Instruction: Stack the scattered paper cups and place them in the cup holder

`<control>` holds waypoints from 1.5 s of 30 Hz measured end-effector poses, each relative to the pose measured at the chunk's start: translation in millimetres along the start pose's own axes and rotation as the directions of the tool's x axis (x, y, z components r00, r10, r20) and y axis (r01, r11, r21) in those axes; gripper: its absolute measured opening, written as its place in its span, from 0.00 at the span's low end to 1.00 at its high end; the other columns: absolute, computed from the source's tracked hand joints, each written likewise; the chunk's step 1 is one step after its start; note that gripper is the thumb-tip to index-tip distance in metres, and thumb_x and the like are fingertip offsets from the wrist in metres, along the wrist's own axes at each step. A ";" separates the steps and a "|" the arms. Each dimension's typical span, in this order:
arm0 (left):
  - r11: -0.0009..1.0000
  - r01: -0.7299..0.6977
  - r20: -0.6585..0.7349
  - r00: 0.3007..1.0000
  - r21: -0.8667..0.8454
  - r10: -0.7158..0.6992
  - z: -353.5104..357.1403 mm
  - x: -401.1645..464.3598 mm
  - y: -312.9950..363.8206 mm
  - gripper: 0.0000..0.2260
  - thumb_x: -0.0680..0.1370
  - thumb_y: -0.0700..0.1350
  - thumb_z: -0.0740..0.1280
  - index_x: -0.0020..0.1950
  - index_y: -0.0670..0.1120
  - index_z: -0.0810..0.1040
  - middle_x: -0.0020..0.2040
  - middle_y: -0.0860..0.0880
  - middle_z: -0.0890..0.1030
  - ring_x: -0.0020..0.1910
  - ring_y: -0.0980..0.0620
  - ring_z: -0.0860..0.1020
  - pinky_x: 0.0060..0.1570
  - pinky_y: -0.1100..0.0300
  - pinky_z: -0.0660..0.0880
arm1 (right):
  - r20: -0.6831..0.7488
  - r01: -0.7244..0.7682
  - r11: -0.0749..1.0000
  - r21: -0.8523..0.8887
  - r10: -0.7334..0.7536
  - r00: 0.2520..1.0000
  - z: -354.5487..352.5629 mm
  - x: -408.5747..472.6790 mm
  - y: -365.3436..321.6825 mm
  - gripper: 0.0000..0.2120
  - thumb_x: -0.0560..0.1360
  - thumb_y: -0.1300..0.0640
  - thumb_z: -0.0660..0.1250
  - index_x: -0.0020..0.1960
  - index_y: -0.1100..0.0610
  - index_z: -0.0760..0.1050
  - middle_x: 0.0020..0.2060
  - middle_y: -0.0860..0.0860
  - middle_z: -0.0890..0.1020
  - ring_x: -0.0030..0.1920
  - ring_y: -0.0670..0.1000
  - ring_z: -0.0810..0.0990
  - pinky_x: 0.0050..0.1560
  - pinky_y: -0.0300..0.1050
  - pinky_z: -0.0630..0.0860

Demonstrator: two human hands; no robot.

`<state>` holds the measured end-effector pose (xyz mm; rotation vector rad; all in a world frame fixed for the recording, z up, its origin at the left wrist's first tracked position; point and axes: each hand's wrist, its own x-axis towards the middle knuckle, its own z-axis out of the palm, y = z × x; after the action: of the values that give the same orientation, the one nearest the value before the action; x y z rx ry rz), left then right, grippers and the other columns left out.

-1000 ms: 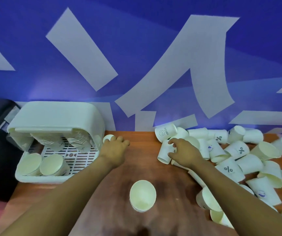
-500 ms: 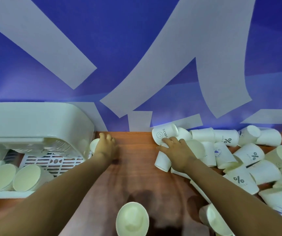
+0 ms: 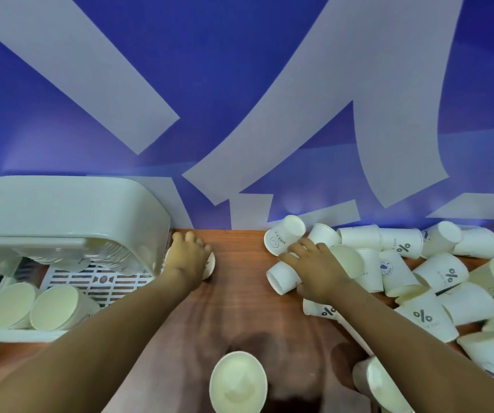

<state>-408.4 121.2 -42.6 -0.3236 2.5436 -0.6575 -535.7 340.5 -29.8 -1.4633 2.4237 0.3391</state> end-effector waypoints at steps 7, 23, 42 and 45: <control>0.859 0.033 -0.177 0.974 -0.511 -0.143 -15.6 -53.2 -9.0 0.32 0.74 0.63 0.61 0.74 0.53 0.58 0.68 0.51 0.70 0.64 0.46 0.69 0.60 0.51 0.64 | -0.077 -0.095 0.984 0.148 0.107 0.991 -33.4 -27.3 -14.4 0.31 0.71 0.44 0.65 0.72 0.45 0.61 0.66 0.49 0.66 0.66 0.52 0.66 0.61 0.48 0.66; 0.322 -0.080 -0.191 0.925 -0.943 -0.327 -6.3 -166.7 -40.0 0.31 0.69 0.47 0.73 0.69 0.47 0.64 0.64 0.48 0.69 0.63 0.47 0.71 0.58 0.57 0.69 | -0.196 -0.156 0.903 0.400 0.250 0.948 -84.8 -62.3 -87.1 0.31 0.66 0.41 0.72 0.64 0.48 0.66 0.61 0.49 0.74 0.58 0.52 0.73 0.55 0.47 0.73; 0.283 -0.020 -0.101 0.957 -0.959 -0.274 128.7 -264.2 -200.0 0.32 0.73 0.53 0.67 0.74 0.53 0.58 0.67 0.48 0.61 0.65 0.44 0.69 0.61 0.52 0.70 | -0.198 -0.197 0.795 0.574 0.368 0.908 -139.1 -25.7 -306.2 0.36 0.66 0.49 0.72 0.69 0.52 0.60 0.60 0.55 0.69 0.60 0.58 0.70 0.58 0.49 0.69; 0.273 -0.016 -0.094 0.956 -0.962 -0.279 145.2 -271.3 -222.1 0.29 0.72 0.54 0.69 0.69 0.53 0.62 0.63 0.48 0.63 0.62 0.43 0.70 0.60 0.49 0.71 | -0.178 -0.169 0.775 0.609 0.342 0.923 -137.3 -20.0 -329.5 0.38 0.64 0.51 0.75 0.69 0.53 0.61 0.61 0.55 0.71 0.60 0.56 0.72 0.56 0.45 0.70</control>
<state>-79.8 -33.7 67.3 -0.9112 2.8454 1.0506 -251.1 159.1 88.3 -0.9446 2.6040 -0.5717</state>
